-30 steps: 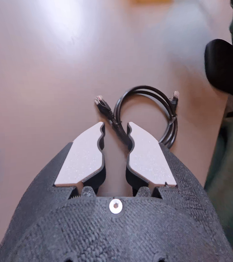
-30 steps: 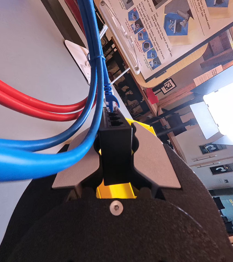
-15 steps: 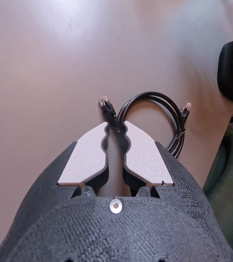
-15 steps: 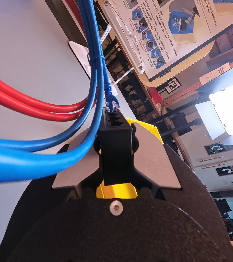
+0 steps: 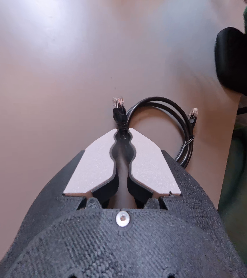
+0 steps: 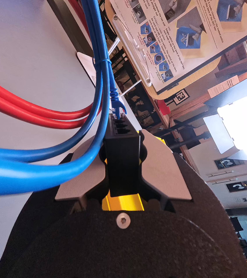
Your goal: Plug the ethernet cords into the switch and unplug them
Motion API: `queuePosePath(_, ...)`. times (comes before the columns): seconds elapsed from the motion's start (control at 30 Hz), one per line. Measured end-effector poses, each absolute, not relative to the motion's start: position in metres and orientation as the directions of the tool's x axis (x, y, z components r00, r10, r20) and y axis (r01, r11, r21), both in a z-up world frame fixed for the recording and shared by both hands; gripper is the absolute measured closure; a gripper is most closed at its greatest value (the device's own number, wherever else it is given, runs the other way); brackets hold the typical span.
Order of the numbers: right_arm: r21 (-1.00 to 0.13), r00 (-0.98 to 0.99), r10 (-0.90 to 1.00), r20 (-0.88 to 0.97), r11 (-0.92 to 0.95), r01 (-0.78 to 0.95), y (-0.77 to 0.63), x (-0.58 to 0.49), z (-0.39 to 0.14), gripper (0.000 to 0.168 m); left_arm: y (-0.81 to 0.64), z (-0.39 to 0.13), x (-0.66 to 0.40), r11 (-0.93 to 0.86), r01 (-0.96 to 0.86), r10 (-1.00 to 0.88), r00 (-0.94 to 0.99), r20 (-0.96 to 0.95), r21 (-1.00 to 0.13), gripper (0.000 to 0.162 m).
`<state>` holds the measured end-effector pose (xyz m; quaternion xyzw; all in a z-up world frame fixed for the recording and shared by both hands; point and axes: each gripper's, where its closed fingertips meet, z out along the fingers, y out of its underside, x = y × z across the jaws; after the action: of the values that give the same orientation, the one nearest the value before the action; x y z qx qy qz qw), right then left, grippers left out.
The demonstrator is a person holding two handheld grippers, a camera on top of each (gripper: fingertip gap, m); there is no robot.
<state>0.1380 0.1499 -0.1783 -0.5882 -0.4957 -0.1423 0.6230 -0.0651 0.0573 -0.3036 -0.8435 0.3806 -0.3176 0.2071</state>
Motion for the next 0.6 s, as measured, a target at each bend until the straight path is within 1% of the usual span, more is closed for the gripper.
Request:
queuePosePath(0.03,-0.594,0.47,0.405,0.784,0.268,0.759,0.15,0.139,-0.178,0.124,0.056,-0.298,-0.063,-0.604,-0.493,-0.788,0.487,0.378,-0.626,0.153)
queuePosePath(0.13,-0.599,0.467,0.409,0.784,0.302,0.741,0.148,0.136,-0.178,0.127,0.056,-0.27,-0.063,-0.525,-0.459,-0.833,0.451,0.321,-0.717,0.154)
queuePosePath(0.2,-0.592,0.454,0.403,0.795,0.353,0.724,0.144,0.131,-0.175,0.124,0.051,-0.245,-0.062,-0.469,-0.46,-0.862,0.424,0.277,-0.754,0.153)
queuePosePath(0.27,-0.558,0.418,0.385,0.823,0.411,0.721,0.139,0.124,-0.175,0.126,0.041,-0.221,-0.06,-0.415,-0.481,-0.891,0.388,0.236,-0.773,0.153)
queuePosePath(0.37,-0.434,0.292,0.333,0.897,0.53,0.728,0.125,0.109,-0.181,0.124,0.023,-0.177,-0.06,-0.306,-0.526,-0.936,0.316,0.152,-0.793,0.153)
queuePosePath(0.43,-0.352,0.196,0.309,0.93,0.61,0.709,0.113,0.095,-0.19,0.127,0.012,-0.148,-0.061,-0.247,-0.54,-0.957,0.268,0.114,-0.804,0.153)
queuePosePath(0.47,-0.322,0.159,0.301,0.94,0.636,0.702,0.107,0.087,-0.195,0.125,0.008,-0.137,-0.061,-0.226,-0.553,-0.964,0.247,0.101,-0.802,0.153)
queuePosePath(0.53,-0.257,0.09,0.273,0.958,0.671,0.696,0.099,0.073,-0.203,0.125,0.003,-0.127,-0.054,-0.199,-0.592,-0.974,0.208,0.09,-0.781,0.153)
queuePosePath(0.6,-0.197,0.033,0.242,0.97,0.693,0.694,0.094,0.06,-0.209,0.127,-0.001,-0.134,-0.043,-0.188,-0.657,-0.98,0.171,0.099,-0.73,0.153)
